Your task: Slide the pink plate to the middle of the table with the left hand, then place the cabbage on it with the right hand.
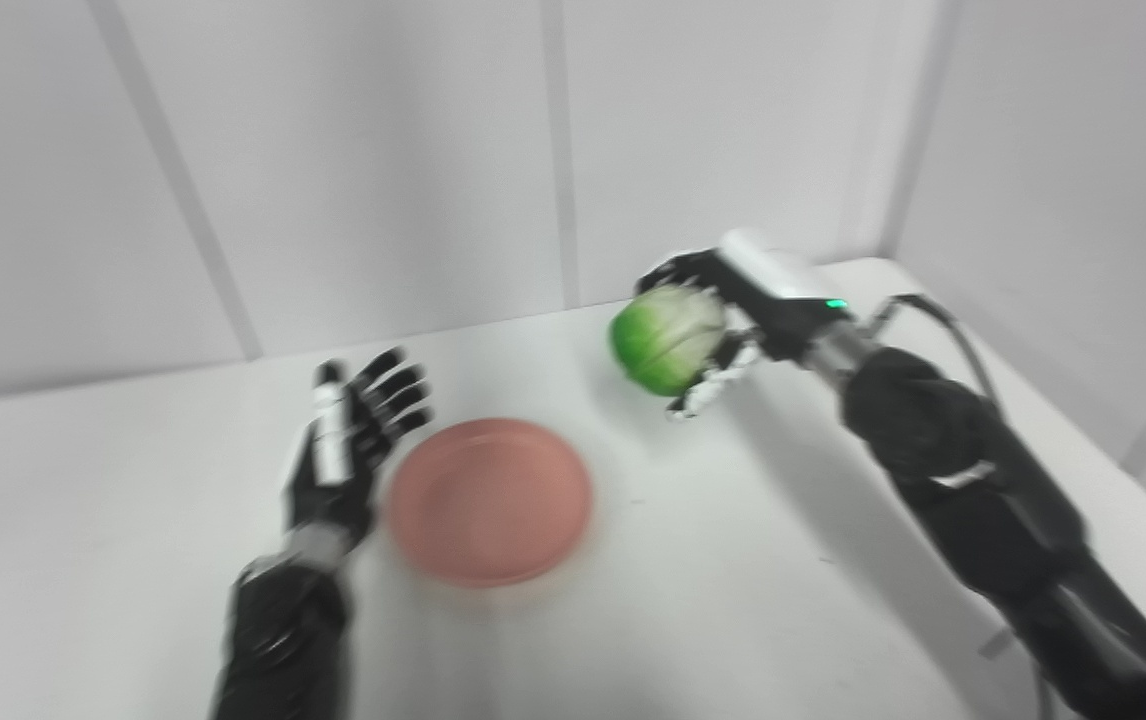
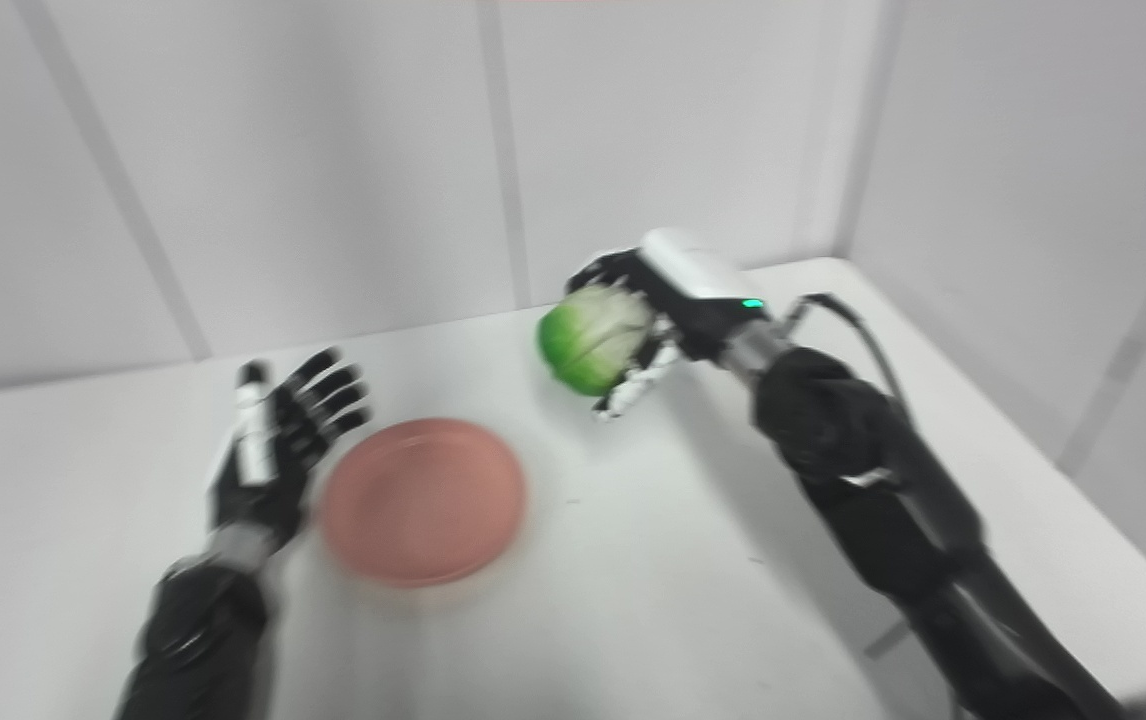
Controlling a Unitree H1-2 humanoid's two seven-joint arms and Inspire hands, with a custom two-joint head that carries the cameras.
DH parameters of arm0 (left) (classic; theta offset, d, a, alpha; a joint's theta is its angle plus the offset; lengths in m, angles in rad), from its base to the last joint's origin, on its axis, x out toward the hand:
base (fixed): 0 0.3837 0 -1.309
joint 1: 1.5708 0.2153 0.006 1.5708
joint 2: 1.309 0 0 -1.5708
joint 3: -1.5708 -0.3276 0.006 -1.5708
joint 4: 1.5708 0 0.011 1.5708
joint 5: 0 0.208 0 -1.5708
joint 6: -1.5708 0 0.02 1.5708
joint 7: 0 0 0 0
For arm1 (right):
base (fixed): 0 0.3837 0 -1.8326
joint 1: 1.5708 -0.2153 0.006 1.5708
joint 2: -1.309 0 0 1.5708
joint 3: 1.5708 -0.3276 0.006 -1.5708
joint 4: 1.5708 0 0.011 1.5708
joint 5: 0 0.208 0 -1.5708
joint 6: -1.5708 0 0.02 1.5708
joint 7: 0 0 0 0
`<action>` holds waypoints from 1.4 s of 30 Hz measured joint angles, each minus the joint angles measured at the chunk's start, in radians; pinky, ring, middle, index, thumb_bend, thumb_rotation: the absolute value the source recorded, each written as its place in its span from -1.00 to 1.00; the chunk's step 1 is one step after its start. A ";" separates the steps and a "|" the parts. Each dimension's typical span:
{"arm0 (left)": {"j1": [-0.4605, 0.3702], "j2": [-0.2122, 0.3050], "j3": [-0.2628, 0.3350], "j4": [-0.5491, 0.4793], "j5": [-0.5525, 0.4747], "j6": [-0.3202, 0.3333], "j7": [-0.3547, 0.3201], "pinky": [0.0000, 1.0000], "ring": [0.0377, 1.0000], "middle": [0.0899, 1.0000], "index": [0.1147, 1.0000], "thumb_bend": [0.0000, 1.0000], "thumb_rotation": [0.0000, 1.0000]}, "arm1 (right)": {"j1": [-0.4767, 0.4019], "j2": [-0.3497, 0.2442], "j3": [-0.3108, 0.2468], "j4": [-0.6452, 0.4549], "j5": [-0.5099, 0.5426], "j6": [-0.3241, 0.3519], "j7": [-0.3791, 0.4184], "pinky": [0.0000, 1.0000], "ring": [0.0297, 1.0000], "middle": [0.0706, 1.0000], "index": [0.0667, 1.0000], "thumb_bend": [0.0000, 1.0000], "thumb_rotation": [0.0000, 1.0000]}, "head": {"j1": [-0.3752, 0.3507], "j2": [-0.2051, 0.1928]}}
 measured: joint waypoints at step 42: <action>0.035 0.035 -0.031 -0.032 0.080 -0.060 0.068 1.00 1.00 0.96 0.93 0.57 1.00 | -0.143 0.243 0.264 0.450 -0.158 -0.175 -0.028 -0.23 -0.16 -0.06 -0.08 0.04 -1.00 | 0.152 -0.023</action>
